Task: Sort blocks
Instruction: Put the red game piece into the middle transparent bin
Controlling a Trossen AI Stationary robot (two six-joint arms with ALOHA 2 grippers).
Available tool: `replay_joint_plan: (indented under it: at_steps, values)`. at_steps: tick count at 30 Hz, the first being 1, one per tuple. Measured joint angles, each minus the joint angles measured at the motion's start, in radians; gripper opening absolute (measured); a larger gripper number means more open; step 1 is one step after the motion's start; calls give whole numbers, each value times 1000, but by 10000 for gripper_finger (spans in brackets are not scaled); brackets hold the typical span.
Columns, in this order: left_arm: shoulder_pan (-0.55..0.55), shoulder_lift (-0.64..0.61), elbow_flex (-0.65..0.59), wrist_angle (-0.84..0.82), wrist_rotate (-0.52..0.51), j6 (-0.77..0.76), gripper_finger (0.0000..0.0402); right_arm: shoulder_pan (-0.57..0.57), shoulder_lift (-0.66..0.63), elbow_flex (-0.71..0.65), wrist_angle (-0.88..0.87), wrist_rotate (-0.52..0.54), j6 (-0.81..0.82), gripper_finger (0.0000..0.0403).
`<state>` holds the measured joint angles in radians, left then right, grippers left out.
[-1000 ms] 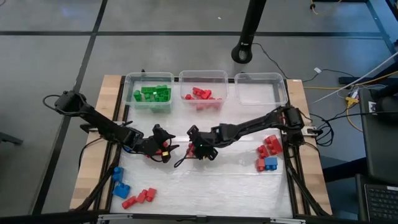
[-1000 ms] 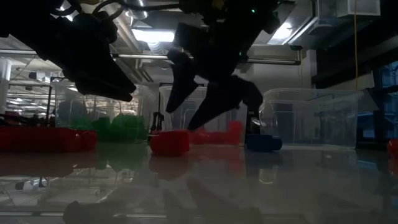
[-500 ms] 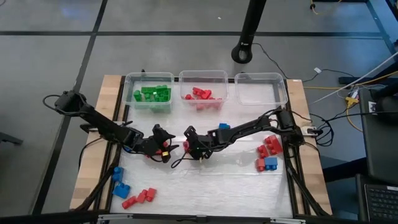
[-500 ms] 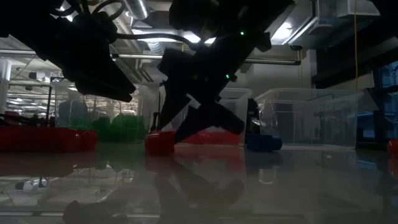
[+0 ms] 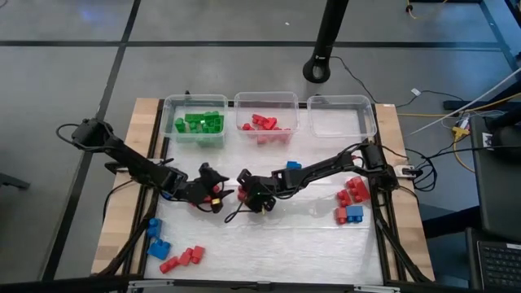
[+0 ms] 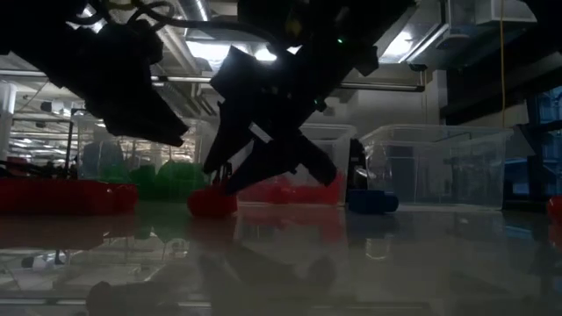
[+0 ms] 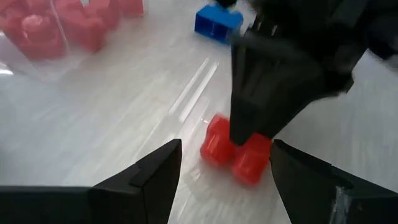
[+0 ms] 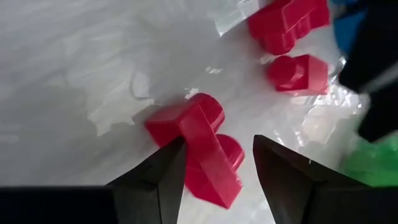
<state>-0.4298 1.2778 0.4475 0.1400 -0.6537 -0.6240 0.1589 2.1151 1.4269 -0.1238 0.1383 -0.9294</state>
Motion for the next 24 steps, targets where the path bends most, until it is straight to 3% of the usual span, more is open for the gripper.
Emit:
replay_joint_plan:
  at_steps: [8,17,24]
  values:
    - [-27,24,-22,-32,0,-80,230,-1,45,2,128,-13,-53,188]
    - [-35,245,-22,73,-1,-163,230,-2,97,2,182,95,-96,184]
    - [-20,317,-21,172,2,-125,230,-2,104,2,203,97,-99,121]
